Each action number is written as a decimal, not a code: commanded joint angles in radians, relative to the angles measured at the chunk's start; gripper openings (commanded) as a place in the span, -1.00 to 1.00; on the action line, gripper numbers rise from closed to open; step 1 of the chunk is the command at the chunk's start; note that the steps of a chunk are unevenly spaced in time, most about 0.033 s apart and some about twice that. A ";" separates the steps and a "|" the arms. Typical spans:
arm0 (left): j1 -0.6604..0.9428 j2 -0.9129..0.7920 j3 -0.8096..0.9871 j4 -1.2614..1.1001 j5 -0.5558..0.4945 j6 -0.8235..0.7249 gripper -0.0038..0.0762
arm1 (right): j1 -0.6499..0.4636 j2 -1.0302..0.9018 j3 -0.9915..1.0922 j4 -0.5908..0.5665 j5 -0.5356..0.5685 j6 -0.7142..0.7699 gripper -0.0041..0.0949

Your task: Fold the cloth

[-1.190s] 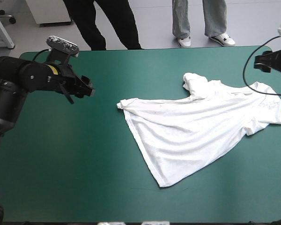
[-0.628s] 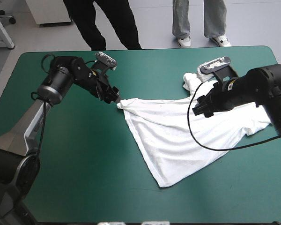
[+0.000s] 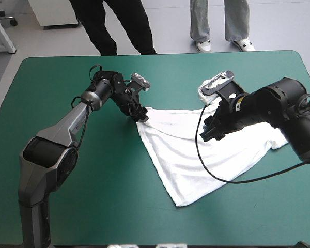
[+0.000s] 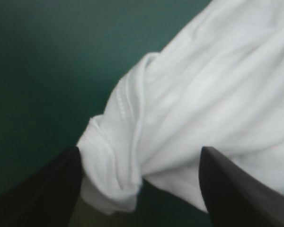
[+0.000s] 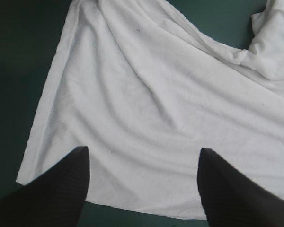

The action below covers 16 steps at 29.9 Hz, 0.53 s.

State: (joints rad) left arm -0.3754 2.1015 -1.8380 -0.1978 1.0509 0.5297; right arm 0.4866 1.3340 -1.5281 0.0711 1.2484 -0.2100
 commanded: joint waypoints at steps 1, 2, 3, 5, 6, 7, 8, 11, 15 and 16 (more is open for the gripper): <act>-0.001 -0.025 -0.070 -0.016 -0.036 -0.012 0.37 | 0.002 -0.051 -0.022 0.018 0.000 -0.001 0.29; -0.001 -0.016 -0.076 -0.016 -0.041 -0.012 0.37 | 0.002 -0.056 -0.022 0.020 0.000 -0.001 0.29; -0.001 -0.005 -0.080 -0.013 -0.046 -0.012 0.37 | 0.002 -0.058 -0.022 0.020 0.000 -0.001 0.29; -0.001 0.013 -0.085 -0.003 -0.056 -0.017 0.37 | 0.002 -0.066 -0.022 0.021 0.000 0.001 0.29; -0.001 0.022 -0.085 0.007 -0.056 -0.028 0.37 | 0.002 -0.067 -0.022 0.024 0.000 0.003 0.29; -0.001 0.034 -0.085 0.012 -0.054 -0.042 0.37 | 0.004 -0.070 -0.022 0.024 0.000 0.005 0.29; 0.002 0.041 -0.085 0.012 -0.052 -0.044 0.34 | 0.008 -0.072 -0.022 0.024 0.000 0.005 0.29; 0.006 0.060 -0.085 0.007 -0.040 -0.055 0.12 | 0.036 -0.072 -0.020 0.021 0.000 0.001 0.28; 0.008 0.063 -0.085 0.007 -0.003 -0.057 -0.42 | 0.108 -0.072 0.012 -0.017 0.000 -0.097 0.23; 0.008 0.063 -0.085 0.007 0.007 -0.057 -0.58 | 0.130 -0.072 0.034 -0.036 0.000 -0.125 0.23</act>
State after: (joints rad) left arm -0.3675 2.1992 -1.9071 -0.1927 1.0256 0.4818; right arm 0.5734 1.2919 -1.5060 0.0681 1.2484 -0.2657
